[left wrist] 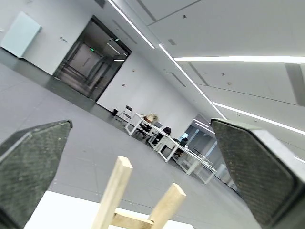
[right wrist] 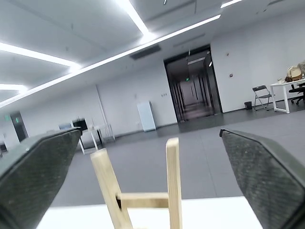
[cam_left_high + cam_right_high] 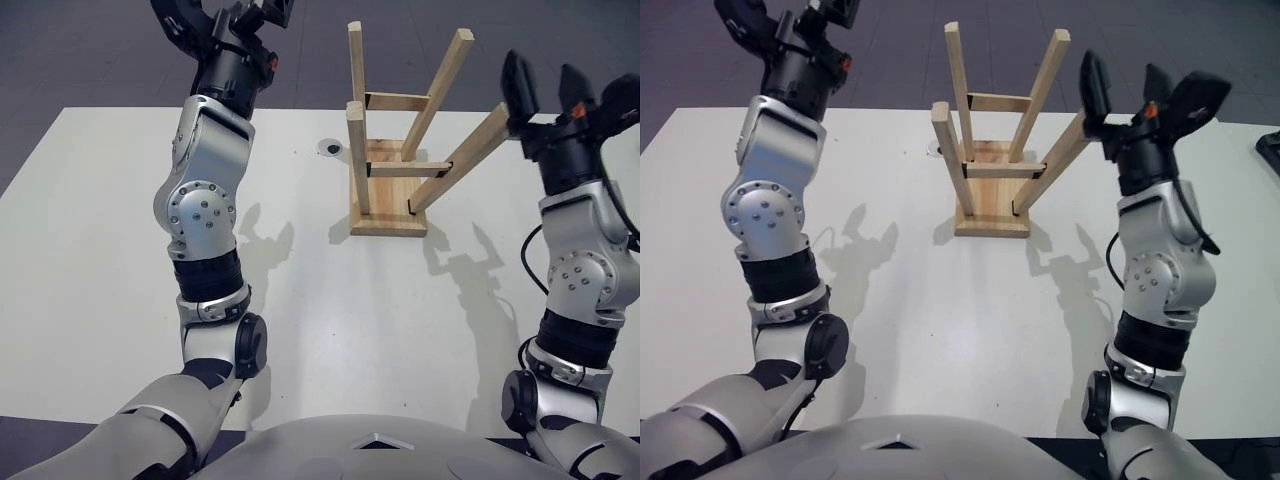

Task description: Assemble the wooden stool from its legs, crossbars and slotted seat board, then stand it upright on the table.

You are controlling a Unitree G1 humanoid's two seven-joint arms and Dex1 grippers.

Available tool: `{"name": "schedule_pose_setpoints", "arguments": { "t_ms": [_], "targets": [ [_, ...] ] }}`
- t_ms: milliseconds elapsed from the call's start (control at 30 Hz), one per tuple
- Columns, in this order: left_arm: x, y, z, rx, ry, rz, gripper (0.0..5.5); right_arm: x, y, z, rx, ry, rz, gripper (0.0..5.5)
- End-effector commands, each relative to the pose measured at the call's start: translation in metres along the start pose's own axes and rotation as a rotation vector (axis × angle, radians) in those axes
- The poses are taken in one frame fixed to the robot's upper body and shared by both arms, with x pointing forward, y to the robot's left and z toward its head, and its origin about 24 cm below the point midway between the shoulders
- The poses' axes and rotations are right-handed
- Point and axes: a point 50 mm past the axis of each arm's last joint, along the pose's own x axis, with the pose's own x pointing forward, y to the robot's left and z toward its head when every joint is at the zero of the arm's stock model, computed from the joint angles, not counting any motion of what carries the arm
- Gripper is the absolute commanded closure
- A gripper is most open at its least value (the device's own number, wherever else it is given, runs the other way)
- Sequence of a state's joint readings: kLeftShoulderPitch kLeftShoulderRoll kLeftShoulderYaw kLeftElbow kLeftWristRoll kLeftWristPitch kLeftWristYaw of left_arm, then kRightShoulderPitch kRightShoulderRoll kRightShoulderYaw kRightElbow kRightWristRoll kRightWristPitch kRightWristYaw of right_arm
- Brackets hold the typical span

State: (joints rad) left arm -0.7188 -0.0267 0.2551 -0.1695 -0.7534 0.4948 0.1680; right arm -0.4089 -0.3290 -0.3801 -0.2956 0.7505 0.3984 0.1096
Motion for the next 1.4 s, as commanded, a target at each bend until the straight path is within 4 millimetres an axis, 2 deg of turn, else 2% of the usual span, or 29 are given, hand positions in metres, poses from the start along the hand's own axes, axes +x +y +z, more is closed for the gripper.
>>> {"name": "schedule_pose_setpoints", "arguments": {
  "t_ms": [33, 133, 267, 367, 433, 533, 633, 733, 800, 867, 933, 1000, 1033, 1067, 1100, 1133, 1200, 1400],
  "targets": [
    [0.001, 0.012, -0.002, 0.029, -0.015, 0.103, 0.1, 0.039, 0.016, 0.033, 0.005, -0.122, 0.029, 0.12],
    [0.002, 0.022, -0.005, 0.074, -0.012, 0.189, 0.1, 0.059, 0.012, 0.023, -0.074, -0.021, 0.008, 0.12],
    [0.0, 0.025, -0.013, 0.118, 0.011, 0.23, 0.1, 0.064, 0.019, -0.01, -0.113, 0.129, 0.018, 0.12],
    [-0.001, 0.026, -0.017, 0.121, 0.025, 0.24, 0.1, 0.068, 0.023, -0.025, -0.126, 0.199, 0.018, 0.12],
    [-0.002, 0.026, -0.019, 0.125, 0.029, 0.242, 0.1, 0.071, 0.026, -0.027, -0.141, 0.213, 0.025, 0.12],
    [-0.002, 0.028, -0.02, 0.132, 0.03, 0.25, 0.1, 0.083, 0.036, -0.001, -0.138, 0.099, 0.073, 0.12],
    [-0.003, 0.029, -0.02, 0.135, 0.026, 0.259, 0.1, 0.097, 0.048, 0.052, -0.152, -0.106, 0.112, 0.12],
    [-0.003, 0.031, -0.018, 0.138, 0.019, 0.265, 0.1, 0.102, 0.054, 0.097, -0.142, -0.27, 0.121, 0.12],
    [-0.003, 0.032, -0.016, 0.143, 0.013, 0.27, 0.1, 0.102, 0.054, 0.107, -0.133, -0.3, 0.099, 0.12],
    [-0.002, 0.033, -0.014, 0.148, 0.007, 0.275, 0.1, 0.101, 0.047, 0.083, -0.116, -0.216, 0.061, 0.12],
    [-0.002, 0.034, -0.012, 0.153, 0.007, 0.279, 0.1, 0.092, 0.035, 0.034, -0.099, -0.031, -0.009, 0.12],
    [0.0, 0.036, -0.011, 0.165, 0.014, 0.283, 0.1, 0.062, 0.024, -0.036, -0.088, 0.235, -0.096, 0.12],
    [0.0, 0.037, -0.011, 0.169, 0.017, 0.283, 0.1, 0.043, 0.02, -0.064, -0.093, 0.339, -0.125, 0.12],
    [0.0, 0.038, -0.011, 0.172, 0.022, 0.283, 0.1, 0.024, 0.016, -0.088, -0.083, 0.434, -0.165, 0.12],
    [-0.001, 0.039, -0.012, 0.173, 0.027, 0.282, 0.1, 0.011, 0.014, -0.103, -0.072, 0.501, -0.189, 0.12],
    [-0.001, 0.039, -0.013, 0.175, 0.034, 0.281, 0.1, 0.004, 0.012, -0.111, -0.085, 0.522, -0.209, 0.12],
    [-0.003, 0.041, -0.016, 0.168, 0.049, 0.28, 0.1, 0.005, 0.011, -0.113, -0.071, 0.506, -0.236, 0.12],
    [-0.001, 0.037, -0.022, 0.159, 0.071, 0.26, 0.1, 0.032, 0.011, -0.09, -0.094, 0.368, -0.239, 0.12]
  ]
}}
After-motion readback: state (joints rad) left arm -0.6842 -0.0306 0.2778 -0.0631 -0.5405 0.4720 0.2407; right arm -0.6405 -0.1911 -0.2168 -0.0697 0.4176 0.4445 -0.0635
